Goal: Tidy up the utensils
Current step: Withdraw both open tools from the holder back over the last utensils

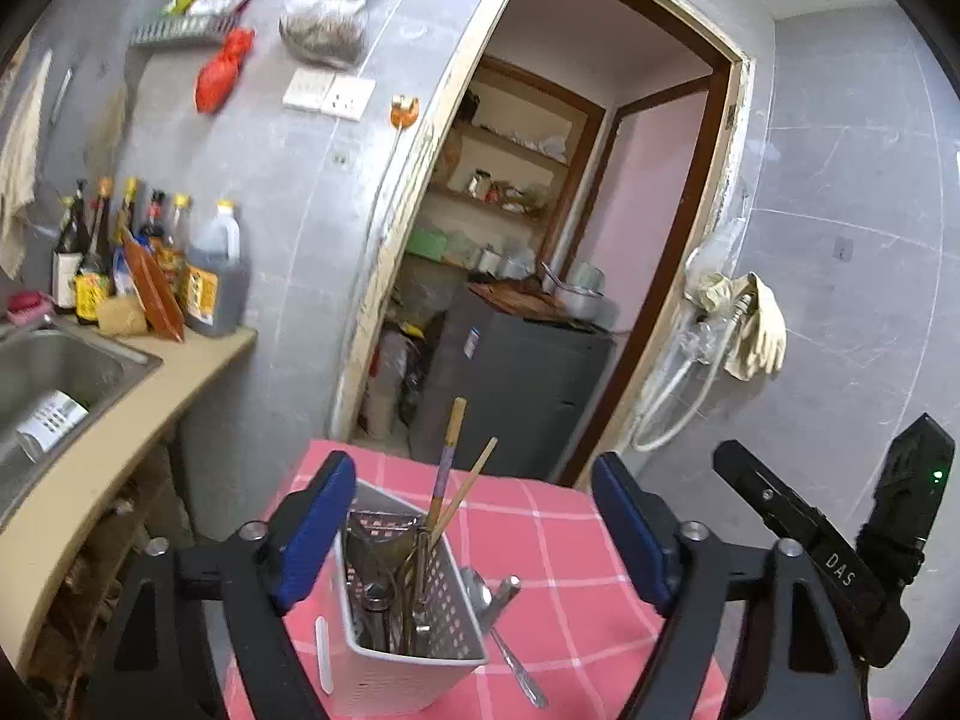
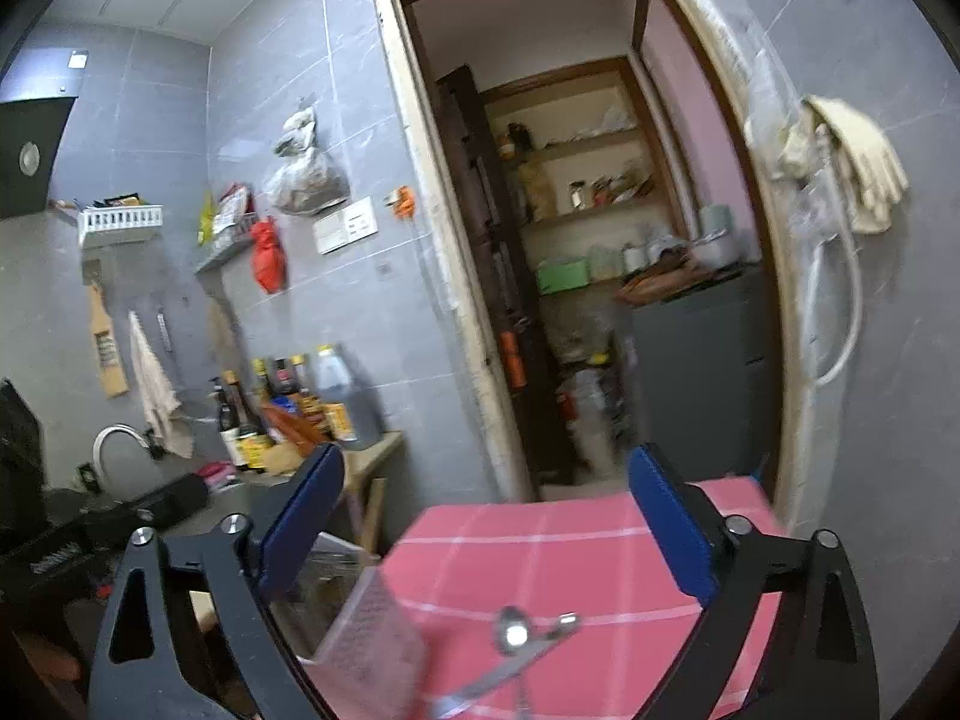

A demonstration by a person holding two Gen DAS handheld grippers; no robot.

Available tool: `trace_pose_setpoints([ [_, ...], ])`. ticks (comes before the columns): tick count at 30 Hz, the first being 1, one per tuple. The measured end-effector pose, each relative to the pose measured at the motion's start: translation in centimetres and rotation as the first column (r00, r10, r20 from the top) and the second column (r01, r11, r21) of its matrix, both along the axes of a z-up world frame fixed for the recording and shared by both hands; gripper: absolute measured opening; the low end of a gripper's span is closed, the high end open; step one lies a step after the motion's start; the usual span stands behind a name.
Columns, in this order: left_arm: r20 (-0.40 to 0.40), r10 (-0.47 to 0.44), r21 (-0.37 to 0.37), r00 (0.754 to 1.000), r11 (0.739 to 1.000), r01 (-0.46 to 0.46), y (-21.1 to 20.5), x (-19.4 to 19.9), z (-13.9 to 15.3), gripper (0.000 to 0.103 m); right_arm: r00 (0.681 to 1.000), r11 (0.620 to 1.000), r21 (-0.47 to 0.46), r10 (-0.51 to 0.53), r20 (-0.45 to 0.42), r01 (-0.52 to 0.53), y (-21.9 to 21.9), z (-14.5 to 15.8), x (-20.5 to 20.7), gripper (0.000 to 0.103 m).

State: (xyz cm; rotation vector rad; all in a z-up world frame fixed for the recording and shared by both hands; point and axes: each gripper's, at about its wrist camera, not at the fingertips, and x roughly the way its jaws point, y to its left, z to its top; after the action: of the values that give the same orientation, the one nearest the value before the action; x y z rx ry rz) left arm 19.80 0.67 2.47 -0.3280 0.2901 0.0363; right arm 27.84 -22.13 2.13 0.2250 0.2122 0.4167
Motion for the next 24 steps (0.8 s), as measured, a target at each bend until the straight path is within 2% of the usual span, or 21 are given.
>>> trace_pose_setpoints([
  [1,0.008,0.017,0.017,1.0,1.0,-0.017,-0.6,-0.2,0.0,0.088,1.0,1.0,-0.013,-0.019,0.009,0.019,-0.7,0.0,-0.1,0.102],
  [3,0.026,0.054,0.047,0.998,0.997,-0.056,-2.0,-0.5,0.1,0.094,0.999,0.999,-0.026,-0.041,0.007,0.041,-2.1,0.0,0.1,0.102],
  [7,0.032,0.093,0.066,0.995,0.993,-0.095,-4.5,-0.9,-0.3,0.095,0.998,0.997,-0.05,-0.054,-0.015,0.053,-4.5,-0.4,0.8,0.102],
  [11,0.005,0.096,0.071,0.995,0.993,-0.096,-6.9,-0.4,-1.5,0.096,0.998,0.996,-0.078,-0.046,-0.053,0.041,-6.8,-1.6,1.8,0.102],
  [18,-0.042,0.072,0.093,0.996,0.993,-0.068,-10.8,1.1,-4.1,0.096,0.987,0.996,-0.084,0.001,-0.159,-0.014,-10.5,-5.3,4.5,0.102],
  [24,-0.096,0.052,0.096,0.994,0.994,-0.043,-13.2,3.2,-7.1,0.096,0.961,0.996,-0.062,0.043,-0.274,-0.062,-13.2,-9.8,6.9,0.102],
])
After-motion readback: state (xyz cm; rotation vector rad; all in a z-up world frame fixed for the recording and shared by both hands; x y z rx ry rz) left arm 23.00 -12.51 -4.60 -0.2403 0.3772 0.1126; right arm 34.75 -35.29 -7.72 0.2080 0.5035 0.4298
